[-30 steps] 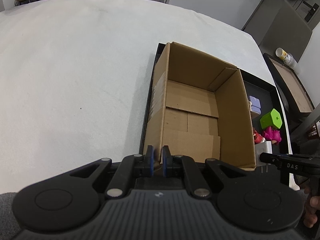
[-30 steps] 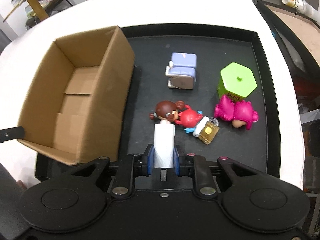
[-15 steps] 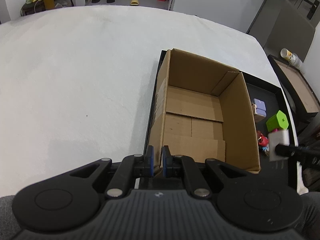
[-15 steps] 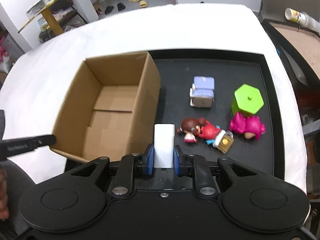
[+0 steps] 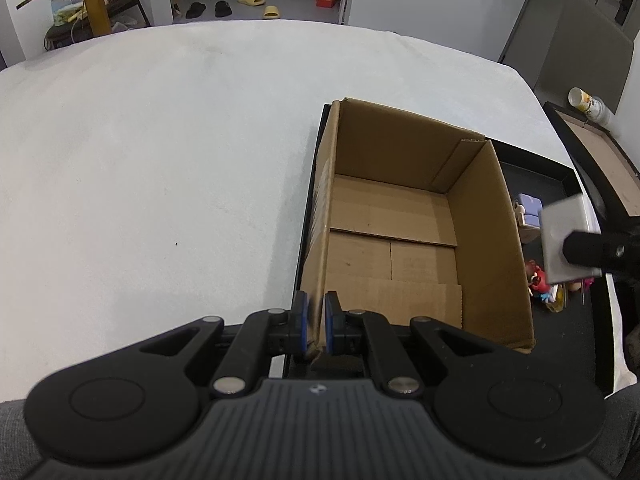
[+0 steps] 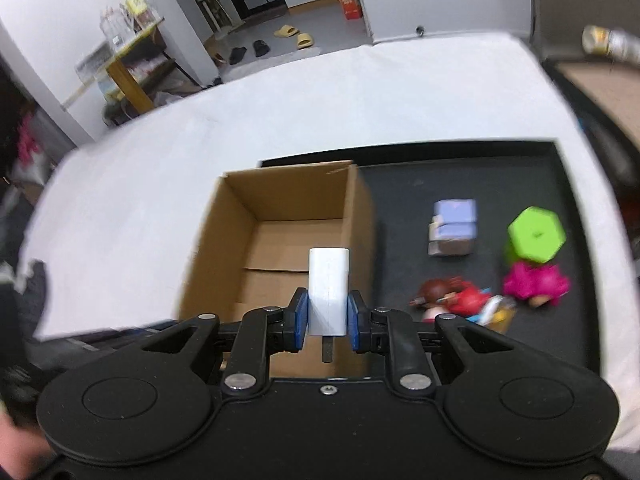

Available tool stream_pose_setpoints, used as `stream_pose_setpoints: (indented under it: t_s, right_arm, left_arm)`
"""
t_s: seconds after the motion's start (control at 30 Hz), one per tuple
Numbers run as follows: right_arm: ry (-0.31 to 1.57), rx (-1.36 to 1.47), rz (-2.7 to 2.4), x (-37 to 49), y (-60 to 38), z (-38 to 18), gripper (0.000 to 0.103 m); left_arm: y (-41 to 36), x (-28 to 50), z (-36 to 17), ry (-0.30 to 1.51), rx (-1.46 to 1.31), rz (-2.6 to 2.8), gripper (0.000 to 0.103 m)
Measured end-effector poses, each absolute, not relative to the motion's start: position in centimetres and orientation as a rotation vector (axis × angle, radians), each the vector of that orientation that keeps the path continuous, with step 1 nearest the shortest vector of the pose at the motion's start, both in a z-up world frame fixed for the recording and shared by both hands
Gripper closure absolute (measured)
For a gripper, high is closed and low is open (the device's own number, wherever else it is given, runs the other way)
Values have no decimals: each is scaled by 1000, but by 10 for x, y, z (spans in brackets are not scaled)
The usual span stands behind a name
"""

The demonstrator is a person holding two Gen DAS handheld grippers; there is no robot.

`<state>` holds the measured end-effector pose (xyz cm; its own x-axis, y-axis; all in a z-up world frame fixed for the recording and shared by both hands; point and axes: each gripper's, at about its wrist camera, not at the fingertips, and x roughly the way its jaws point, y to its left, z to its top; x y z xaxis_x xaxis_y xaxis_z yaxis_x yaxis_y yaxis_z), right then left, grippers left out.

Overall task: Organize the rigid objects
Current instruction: 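Carry the white charger into the cardboard box and open the right tool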

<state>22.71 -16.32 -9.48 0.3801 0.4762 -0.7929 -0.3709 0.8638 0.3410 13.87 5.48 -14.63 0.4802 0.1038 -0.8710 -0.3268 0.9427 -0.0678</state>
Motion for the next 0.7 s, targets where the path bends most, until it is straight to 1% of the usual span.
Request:
stream_pose_setpoints:
  t_s: [0.27, 0.7]
  right_arm:
    - [1036, 137, 608, 233, -133, -87, 82]
    - [1051, 109, 640, 250, -90, -96, 82]
  left_arm:
    - [57, 139, -147, 1033, -240, 273, 96]
    - [58, 140, -147, 1027, -245, 271, 96]
